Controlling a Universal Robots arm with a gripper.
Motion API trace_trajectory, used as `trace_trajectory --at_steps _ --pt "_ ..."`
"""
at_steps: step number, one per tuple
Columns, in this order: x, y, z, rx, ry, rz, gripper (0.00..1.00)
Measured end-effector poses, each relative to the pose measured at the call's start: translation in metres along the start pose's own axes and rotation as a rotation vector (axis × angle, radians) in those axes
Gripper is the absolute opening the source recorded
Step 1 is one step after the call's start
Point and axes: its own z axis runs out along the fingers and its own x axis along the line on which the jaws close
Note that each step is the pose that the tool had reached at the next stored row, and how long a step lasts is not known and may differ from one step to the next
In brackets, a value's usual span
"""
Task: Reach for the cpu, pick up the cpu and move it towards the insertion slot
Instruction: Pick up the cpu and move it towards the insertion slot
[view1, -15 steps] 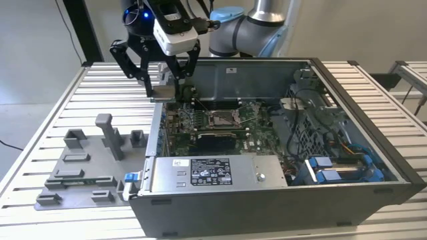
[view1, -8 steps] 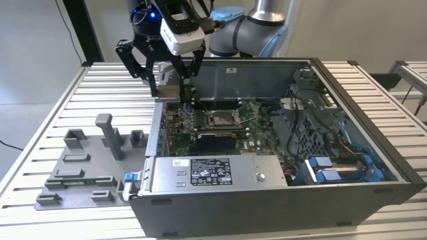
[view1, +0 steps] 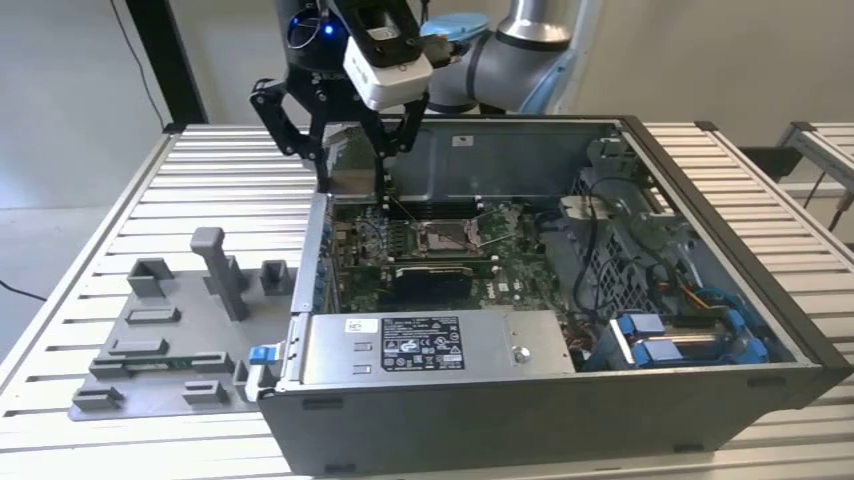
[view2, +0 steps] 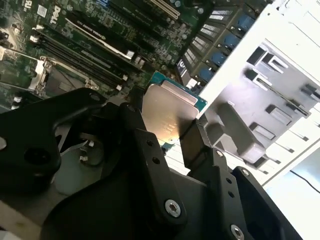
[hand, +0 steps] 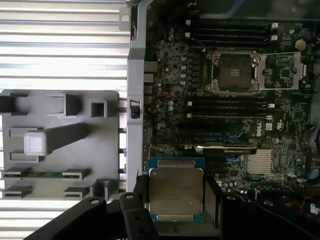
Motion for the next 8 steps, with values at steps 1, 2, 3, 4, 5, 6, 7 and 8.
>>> trace_trajectory --at_steps 1,2,3,4,5,6,7,8 --pt "-0.0037 0.0006 0.0001 0.0000 0.0000 0.000 0.00" --pt "-0.0084 0.0011 0.0002 0.0000 0.0000 0.000 0.00" --pt "-0.0131 0.0015 0.0003 0.0000 0.0000 0.000 0.00" --pt "-0.0172 0.0019 0.0004 0.0000 0.0000 0.000 0.00" --pt "-0.0221 0.0024 0.0005 0.0000 0.0000 0.000 0.00" --pt "-0.0265 0.0027 0.0006 0.0000 0.0000 0.000 0.00" --pt "-0.0310 0.0030 0.0006 0.0001 0.0000 0.000 0.00" --pt "-0.0356 0.0032 0.0007 0.0001 0.0000 0.000 0.00"
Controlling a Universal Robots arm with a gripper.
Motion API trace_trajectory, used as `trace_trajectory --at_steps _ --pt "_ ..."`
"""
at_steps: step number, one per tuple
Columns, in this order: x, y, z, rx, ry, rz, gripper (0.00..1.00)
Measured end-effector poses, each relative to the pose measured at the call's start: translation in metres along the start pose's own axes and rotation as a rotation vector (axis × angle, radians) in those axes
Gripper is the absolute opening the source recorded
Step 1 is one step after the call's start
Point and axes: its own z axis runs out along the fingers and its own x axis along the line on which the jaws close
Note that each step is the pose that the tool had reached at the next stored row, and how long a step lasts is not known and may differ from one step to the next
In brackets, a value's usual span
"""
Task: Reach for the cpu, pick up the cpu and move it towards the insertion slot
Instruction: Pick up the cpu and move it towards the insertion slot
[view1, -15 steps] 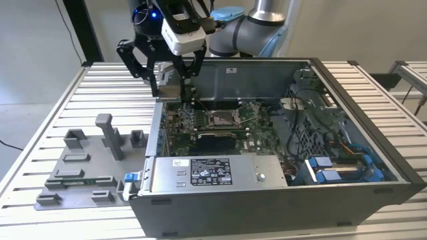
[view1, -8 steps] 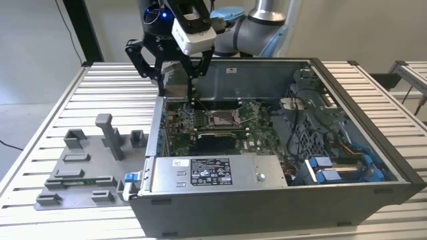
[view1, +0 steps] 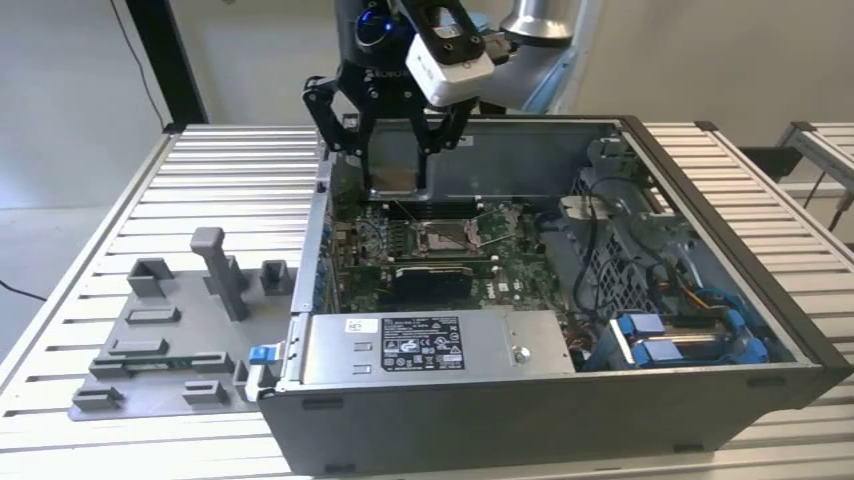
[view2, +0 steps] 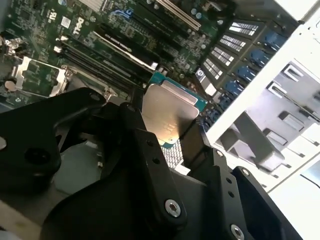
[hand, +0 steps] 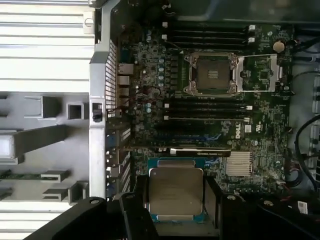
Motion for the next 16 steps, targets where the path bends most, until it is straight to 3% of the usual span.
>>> trace_trajectory --at_steps 1,2,6,12,16 --pt "-0.0046 0.0001 0.0001 -0.0001 -0.0001 0.000 0.00" --pt "-0.0136 0.0003 0.0004 -0.0001 -0.0001 0.000 0.00" --pt "-0.0327 0.0014 0.0008 -0.0001 -0.0001 0.002 0.00" --pt "-0.0528 0.0034 0.0013 0.0001 -0.0001 0.007 0.00" --pt "-0.0598 0.0050 0.0014 0.0003 0.0000 0.014 0.00"
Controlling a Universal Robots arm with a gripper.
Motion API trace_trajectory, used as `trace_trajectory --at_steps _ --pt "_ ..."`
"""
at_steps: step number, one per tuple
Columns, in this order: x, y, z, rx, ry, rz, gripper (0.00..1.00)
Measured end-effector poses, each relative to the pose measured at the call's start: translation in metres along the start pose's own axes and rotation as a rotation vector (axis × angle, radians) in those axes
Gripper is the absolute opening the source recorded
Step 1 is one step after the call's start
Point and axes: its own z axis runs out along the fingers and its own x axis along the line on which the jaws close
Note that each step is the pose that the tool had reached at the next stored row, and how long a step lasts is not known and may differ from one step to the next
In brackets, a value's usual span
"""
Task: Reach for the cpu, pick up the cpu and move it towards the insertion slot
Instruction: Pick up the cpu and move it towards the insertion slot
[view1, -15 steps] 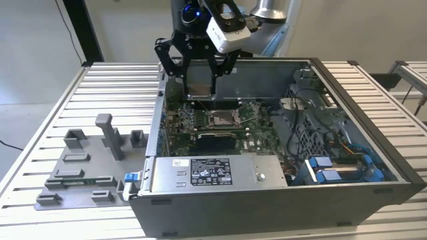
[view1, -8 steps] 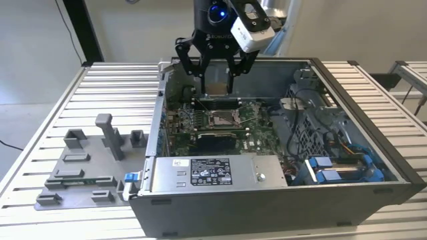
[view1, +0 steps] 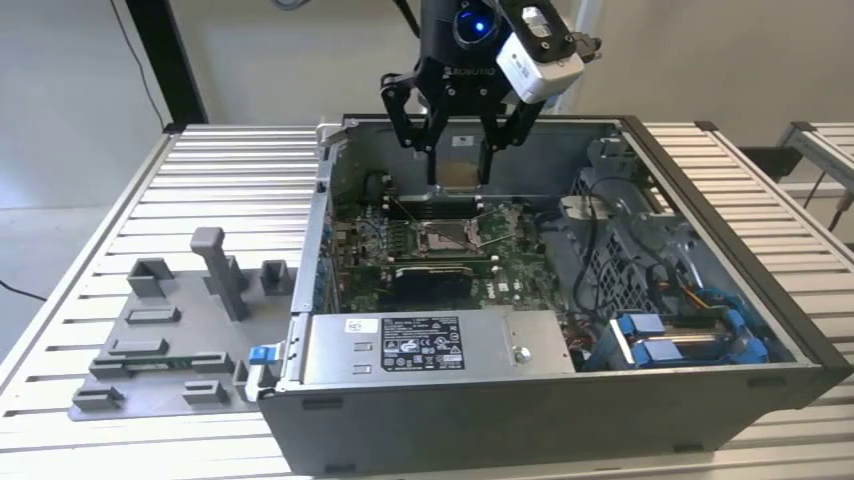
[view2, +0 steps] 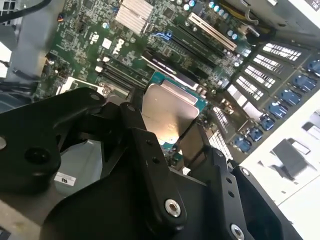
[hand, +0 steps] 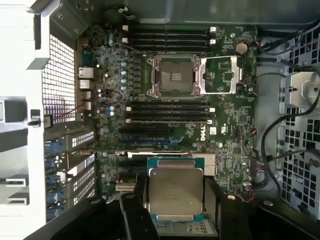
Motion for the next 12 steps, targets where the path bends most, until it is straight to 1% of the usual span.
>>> trace_trajectory --at_steps 6,8,12 --pt "0.0000 0.0010 0.0001 -0.0001 -0.0001 0.001 0.00" --pt "0.0001 0.0049 0.0005 0.0000 -0.0001 0.002 0.00" --pt "-0.0001 0.0164 0.0017 -0.0001 -0.0001 0.003 0.00"
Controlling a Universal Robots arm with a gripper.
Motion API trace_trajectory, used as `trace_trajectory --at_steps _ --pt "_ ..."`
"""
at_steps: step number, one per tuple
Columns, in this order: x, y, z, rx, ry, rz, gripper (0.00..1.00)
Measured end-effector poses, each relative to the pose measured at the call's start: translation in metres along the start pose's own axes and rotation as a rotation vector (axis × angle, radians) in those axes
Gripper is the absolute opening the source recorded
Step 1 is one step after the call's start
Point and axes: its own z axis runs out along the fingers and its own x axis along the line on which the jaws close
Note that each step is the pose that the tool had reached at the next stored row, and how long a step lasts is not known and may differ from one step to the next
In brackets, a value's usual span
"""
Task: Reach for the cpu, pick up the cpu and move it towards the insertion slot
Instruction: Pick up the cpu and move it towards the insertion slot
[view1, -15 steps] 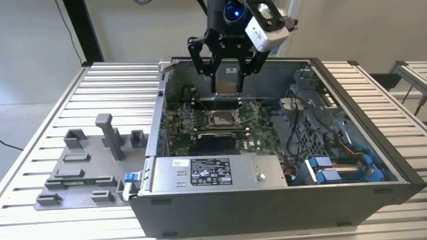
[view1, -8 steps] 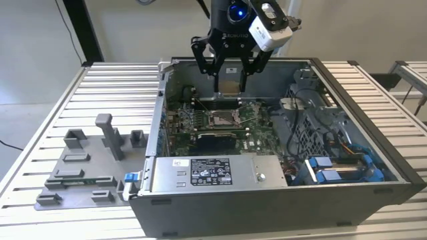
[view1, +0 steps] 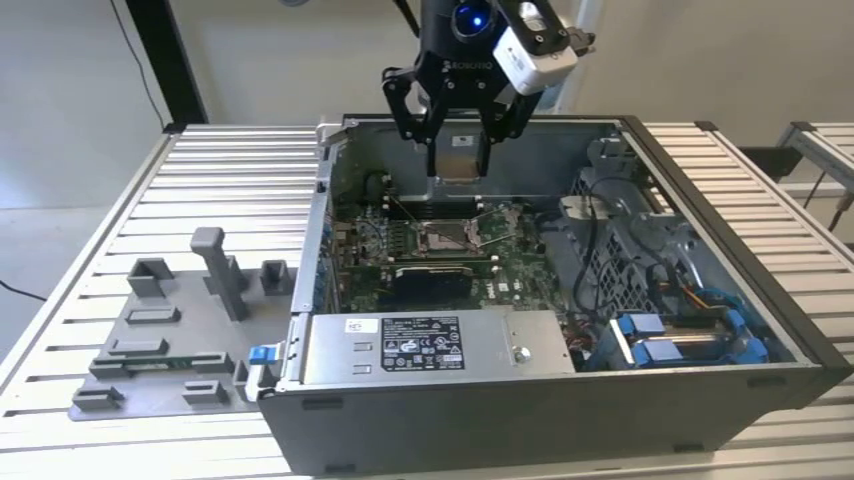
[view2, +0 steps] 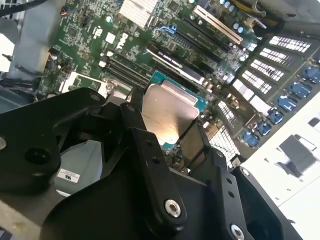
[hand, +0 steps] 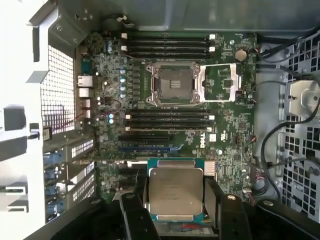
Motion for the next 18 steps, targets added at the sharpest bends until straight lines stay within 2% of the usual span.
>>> trace_trajectory --at_steps 5,12,18 --pt "-0.0026 0.0149 0.0014 0.0001 0.0000 0.000 0.00" --pt "-0.0094 0.0304 0.0026 0.0000 0.0000 0.001 0.00" --pt "-0.0102 0.0481 0.0043 0.0001 0.0000 0.002 0.00"
